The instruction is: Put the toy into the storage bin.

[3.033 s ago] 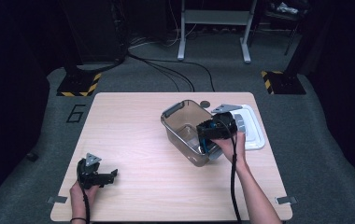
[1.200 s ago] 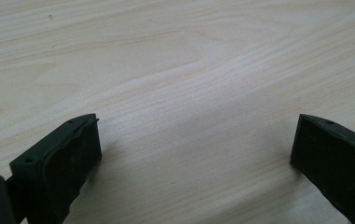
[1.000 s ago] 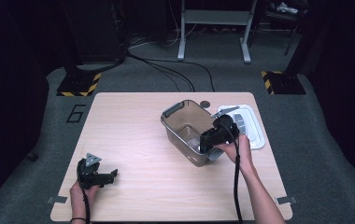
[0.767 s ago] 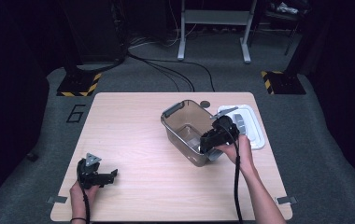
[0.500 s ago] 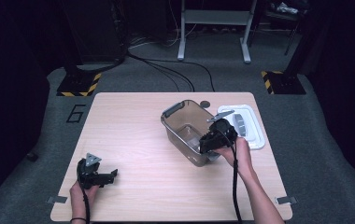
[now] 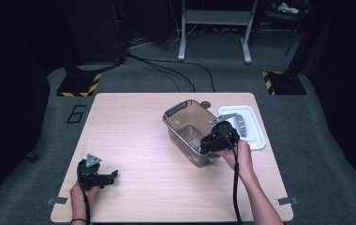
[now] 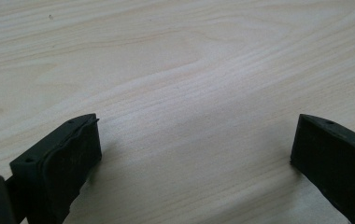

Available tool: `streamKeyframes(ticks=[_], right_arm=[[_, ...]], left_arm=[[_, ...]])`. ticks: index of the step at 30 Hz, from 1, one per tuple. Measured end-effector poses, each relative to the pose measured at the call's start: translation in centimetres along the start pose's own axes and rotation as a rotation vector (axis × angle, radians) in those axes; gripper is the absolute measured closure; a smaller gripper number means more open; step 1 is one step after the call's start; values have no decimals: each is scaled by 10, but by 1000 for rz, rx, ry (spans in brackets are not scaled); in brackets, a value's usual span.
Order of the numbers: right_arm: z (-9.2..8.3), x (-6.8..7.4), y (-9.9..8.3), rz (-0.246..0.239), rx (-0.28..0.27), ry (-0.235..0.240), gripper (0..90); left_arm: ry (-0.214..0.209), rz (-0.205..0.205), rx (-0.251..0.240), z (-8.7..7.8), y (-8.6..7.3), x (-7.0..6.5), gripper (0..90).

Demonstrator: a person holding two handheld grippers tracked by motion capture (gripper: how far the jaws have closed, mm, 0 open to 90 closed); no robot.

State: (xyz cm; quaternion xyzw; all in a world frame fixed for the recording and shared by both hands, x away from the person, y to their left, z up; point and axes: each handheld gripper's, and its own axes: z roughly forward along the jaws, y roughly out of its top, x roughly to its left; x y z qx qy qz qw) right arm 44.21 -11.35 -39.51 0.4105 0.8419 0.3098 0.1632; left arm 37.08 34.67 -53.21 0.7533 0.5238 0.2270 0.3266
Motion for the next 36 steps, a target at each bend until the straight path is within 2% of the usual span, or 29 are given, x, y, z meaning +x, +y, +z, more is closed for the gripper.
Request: streamKeyframes(ticks=[23,36], right_arm=[[0,-1,-1,18,-1,-6,229],[1,-2,-2,19,10,3,134]], left_arm=[[2,0,-1,0,0,0,17],[0,-1,-3,0,0,0,17]])
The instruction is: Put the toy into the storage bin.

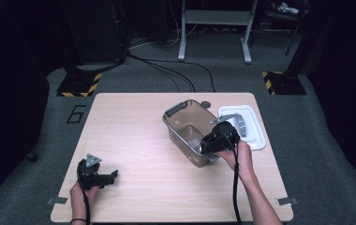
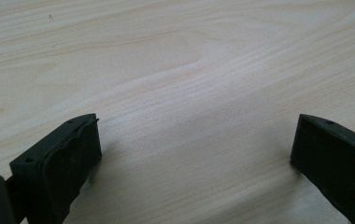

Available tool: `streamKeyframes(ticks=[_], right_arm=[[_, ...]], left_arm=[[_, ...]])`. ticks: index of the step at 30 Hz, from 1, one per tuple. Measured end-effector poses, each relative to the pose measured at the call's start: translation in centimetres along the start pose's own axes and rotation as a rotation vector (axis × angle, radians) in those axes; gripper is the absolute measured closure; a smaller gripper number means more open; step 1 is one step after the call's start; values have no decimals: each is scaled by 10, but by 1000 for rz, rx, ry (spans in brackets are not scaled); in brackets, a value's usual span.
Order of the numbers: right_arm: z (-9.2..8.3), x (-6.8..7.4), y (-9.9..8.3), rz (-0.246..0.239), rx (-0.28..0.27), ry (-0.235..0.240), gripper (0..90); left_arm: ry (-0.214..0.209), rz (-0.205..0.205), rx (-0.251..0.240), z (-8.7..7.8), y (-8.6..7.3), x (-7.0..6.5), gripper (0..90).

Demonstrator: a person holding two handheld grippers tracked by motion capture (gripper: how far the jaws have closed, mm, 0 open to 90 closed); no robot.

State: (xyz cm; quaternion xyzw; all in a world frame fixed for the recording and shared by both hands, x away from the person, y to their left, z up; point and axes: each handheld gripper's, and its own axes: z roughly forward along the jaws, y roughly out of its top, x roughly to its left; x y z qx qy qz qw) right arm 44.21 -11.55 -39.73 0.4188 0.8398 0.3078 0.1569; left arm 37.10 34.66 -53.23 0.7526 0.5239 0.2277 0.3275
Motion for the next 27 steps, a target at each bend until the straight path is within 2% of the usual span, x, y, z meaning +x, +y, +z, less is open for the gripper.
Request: streamKeyframes(ticks=[4,9,11,21,27], right_arm=[[-2,0,-1,1,-16,2,98],[-5,-2,-3,-3,-34,33,52],[-7,-2,-3,-7,-33,26,0],[-26,-14,-9,18,-79,20,0],[-38,-29,-18,49,-102,1,0]], left_arm=[[0,0,0,0,0,0,17],[1,0,0,0,0,0,17],[0,0,0,0,0,0,17],[0,0,0,0,0,0,17],[-1,2,5,0,0,0,21]])
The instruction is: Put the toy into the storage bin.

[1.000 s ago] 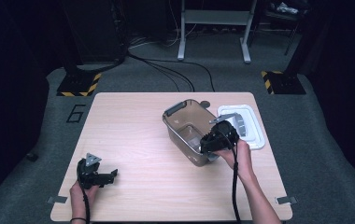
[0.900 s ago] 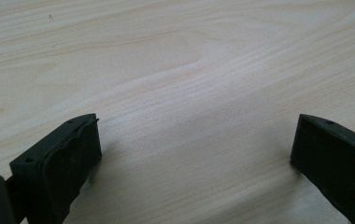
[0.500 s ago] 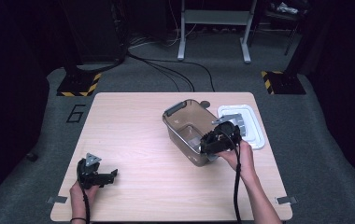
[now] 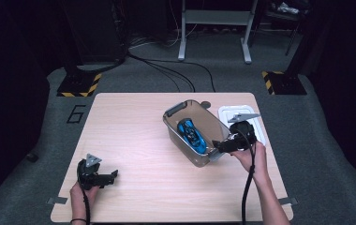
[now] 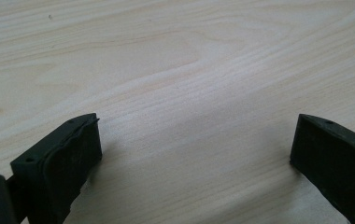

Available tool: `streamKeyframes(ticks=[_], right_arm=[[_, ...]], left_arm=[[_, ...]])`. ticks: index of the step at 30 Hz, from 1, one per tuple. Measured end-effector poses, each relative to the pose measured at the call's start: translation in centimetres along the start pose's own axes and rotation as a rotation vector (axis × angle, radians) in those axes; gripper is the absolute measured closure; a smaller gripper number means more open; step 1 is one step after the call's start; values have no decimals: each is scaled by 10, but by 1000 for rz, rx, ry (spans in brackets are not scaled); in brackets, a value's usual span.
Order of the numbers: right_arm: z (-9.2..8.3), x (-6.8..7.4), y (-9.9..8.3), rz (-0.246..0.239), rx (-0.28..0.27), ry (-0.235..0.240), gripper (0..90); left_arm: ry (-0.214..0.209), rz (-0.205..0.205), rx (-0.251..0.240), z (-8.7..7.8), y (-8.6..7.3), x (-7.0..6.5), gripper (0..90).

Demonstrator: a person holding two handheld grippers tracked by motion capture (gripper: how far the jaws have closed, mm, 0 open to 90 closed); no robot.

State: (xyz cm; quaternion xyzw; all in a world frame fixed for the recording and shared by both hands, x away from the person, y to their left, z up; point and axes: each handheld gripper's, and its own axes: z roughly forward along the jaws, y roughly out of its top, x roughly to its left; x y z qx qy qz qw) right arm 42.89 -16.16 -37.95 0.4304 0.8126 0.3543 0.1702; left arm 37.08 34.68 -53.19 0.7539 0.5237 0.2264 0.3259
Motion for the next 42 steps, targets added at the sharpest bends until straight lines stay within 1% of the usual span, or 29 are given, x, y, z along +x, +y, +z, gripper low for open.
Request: streamKeyframes(ticks=[1,3,4,5,6,7,8,10,11,12,13,17,20,22,25,26,28,30,31,32,33,34,37,39,40,41,42], right_arm=[[-2,-4,-1,2,-3,-5,0],[-6,-10,-4,26,-11,-15,0],[-7,-14,-5,36,-12,-20,0],[-8,-18,-7,34,-15,-26,0],[-9,-23,-9,46,-13,-31,0],[-10,-25,-10,55,-13,-35,0],[-10,-30,-12,59,-14,-41,0],[-10,-37,-15,75,-12,-57,0],[-9,-41,-16,82,-2,-63,0],[-5,-49,-20,97,7,-80,0],[-5,-49,-20,97,7,-80,0],[5,-64,-27,125,31,-105,0],[15,-75,-32,152,45,-114,0],[21,-82,-35,159,55,-124,0],[29,-89,-38,178,69,-134,1],[33,-92,-39,183,66,-139,8],[40,-97,-41,204,78,-147,16],[48,-102,-43,213,87,-155,21],[55,-106,-44,223,91,-160,27],[55,-106,-44,223,91,-160,27],[59,-108,-44,220,95,-164,32],[63,-109,-44,225,101,-170,39],[72,-111,-45,239,111,-185,63],[77,-113,-46,237,109,-189,95],[79,-114,-46,247,111,-192,109],[83,-115,-46,246,105,-206,144],[83,-115,-46,246,105,-206,144]], left_arm=[[-3,3,7,-1,0,0,20],[-1,0,2,0,0,0,21],[-4,3,10,-1,0,0,21],[-1,0,1,0,0,0,21],[0,0,-1,0,0,0,21],[-2,2,7,-1,0,0,21],[-1,0,1,0,0,0,21],[-2,2,6,0,0,0,21],[0,-1,-3,0,0,0,21],[-2,0,1,0,0,0,21],[-1,0,0,0,0,0,21],[-2,-1,0,0,0,0,21],[-2,-1,0,0,0,0,21],[-2,-1,-1,0,0,0,21],[-2,-1,0,0,0,0,21],[-3,-1,-1,0,0,0,21],[-2,-1,-1,0,0,0,21],[-5,0,5,0,0,0,21],[-2,-1,1,0,0,0,21],[-4,0,7,0,0,0,21],[-4,0,4,0,0,0,21],[-7,2,13,-1,1,1,21],[-3,-1,0,0,0,0,21],[-2,-1,-1,0,0,0,21],[-3,-1,-1,0,0,0,21],[-2,-1,0,0,0,0,21],[-4,0,5,0,0,0,21]])
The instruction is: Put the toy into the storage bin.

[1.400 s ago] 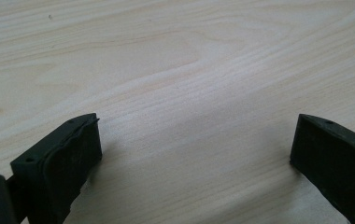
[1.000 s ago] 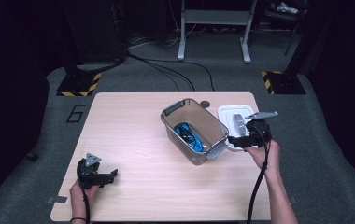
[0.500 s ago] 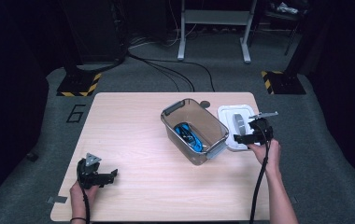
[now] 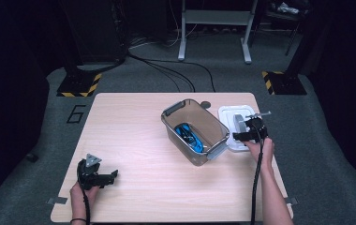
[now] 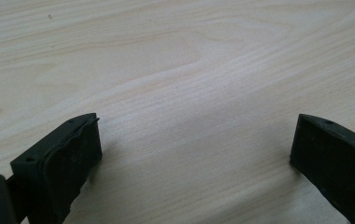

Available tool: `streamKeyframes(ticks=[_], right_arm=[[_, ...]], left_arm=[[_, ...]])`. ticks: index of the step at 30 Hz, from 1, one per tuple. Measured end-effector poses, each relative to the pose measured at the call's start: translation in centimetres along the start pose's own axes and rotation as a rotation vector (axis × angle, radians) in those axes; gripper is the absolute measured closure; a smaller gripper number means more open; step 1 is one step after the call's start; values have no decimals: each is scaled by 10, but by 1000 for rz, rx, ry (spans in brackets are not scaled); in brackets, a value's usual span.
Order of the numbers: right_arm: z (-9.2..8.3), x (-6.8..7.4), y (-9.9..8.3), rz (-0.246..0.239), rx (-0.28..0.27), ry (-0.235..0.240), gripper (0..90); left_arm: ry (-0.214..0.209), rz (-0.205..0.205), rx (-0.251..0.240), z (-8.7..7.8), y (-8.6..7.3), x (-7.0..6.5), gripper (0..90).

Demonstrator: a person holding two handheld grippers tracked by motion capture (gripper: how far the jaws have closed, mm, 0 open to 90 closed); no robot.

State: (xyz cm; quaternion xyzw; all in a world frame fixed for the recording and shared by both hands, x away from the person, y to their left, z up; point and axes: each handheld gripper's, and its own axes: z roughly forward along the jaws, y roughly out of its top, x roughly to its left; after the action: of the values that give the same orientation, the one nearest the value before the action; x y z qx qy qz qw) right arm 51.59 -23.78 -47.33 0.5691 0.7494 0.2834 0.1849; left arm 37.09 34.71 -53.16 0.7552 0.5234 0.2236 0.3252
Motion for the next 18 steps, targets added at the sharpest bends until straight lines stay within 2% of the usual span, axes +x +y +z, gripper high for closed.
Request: streamKeyframes(ticks=[3,5,7,14,18], right_arm=[[7,-2,1,-3,-35,-39,234],[8,-1,2,4,-37,-47,245],[11,-2,2,5,-51,-59,294],[23,-2,1,1,-60,-102,447],[27,-1,1,-4,-44,-113,535]], left_arm=[[2,-1,-6,0,0,0,21],[2,-1,-6,0,0,0,21],[2,-1,-6,0,0,0,21],[2,-2,-6,0,0,0,21],[2,-1,-6,0,0,0,21]])
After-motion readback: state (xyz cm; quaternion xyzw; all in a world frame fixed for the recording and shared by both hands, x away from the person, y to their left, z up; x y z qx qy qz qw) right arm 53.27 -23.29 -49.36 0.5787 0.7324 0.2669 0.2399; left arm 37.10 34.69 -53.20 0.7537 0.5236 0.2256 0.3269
